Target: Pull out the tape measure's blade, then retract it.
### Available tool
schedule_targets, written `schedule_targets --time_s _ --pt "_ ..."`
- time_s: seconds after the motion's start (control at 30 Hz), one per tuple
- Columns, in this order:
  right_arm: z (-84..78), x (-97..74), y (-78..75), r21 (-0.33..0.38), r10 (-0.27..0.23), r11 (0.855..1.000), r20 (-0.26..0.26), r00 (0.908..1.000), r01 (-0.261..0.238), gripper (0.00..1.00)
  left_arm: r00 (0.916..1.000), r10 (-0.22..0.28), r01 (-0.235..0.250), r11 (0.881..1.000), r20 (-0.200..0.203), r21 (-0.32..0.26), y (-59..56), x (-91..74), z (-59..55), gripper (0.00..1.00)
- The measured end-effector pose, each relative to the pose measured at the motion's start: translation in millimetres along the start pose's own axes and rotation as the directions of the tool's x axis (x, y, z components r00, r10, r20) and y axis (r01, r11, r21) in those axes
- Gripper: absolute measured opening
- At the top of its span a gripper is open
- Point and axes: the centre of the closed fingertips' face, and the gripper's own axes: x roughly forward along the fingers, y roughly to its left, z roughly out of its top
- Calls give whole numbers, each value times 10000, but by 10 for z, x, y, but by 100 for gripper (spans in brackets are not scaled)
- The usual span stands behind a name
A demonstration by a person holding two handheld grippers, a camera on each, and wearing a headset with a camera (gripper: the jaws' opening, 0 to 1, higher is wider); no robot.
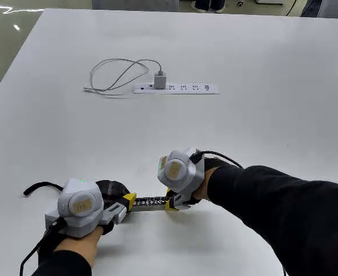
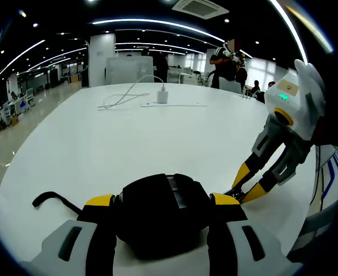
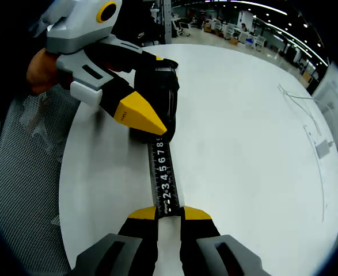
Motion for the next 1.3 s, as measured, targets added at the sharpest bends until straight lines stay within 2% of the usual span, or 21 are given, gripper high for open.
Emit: schedule_targets --time_s 1.3 --pt "192 91 37 103 211 9997 536 9983 -216 10 9999 -114 114 9999 34 -41 8 2 10 60"
